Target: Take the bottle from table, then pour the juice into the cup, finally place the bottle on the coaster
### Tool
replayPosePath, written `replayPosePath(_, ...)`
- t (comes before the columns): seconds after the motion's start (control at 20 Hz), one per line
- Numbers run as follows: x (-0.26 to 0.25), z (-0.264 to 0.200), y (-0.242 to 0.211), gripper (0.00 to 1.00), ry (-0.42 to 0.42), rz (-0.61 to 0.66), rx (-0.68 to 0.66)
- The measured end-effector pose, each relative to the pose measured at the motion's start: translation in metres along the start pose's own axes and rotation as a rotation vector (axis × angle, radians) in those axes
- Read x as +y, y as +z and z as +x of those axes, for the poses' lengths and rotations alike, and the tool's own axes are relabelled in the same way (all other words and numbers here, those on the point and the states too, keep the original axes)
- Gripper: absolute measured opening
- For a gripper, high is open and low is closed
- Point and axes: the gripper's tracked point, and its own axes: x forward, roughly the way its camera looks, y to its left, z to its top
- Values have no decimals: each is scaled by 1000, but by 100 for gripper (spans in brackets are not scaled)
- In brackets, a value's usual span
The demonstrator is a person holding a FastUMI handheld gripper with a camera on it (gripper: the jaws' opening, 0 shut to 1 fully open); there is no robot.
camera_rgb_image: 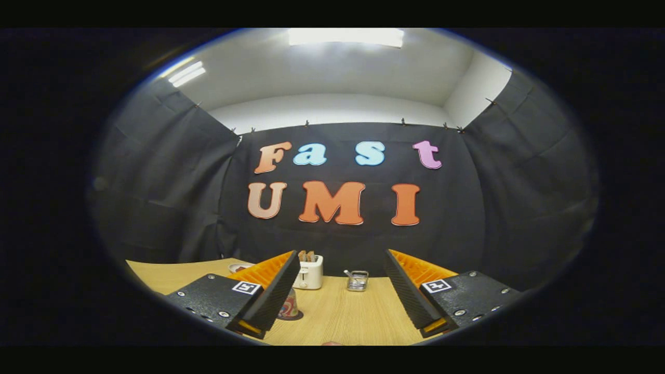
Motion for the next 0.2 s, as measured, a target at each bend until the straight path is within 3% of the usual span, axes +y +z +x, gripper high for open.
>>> replayPosePath(0.2,3,1,-4,97,15,6,18)
